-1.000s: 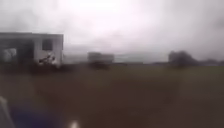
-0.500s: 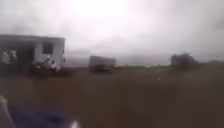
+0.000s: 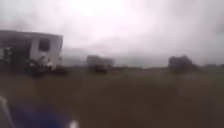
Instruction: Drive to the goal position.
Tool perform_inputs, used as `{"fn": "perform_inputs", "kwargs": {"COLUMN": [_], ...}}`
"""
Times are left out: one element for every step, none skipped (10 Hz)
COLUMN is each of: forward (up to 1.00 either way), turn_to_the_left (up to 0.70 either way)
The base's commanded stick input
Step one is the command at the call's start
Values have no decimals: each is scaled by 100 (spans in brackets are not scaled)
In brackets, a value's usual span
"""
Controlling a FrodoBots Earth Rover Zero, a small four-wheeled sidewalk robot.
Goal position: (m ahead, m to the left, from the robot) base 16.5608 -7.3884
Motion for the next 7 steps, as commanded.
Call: {"fn": "perform_inputs", "kwargs": {"forward": [70,70,70,70,70,70,70], "turn_to_the_left": [0,0,0,0,0,0,0]}}
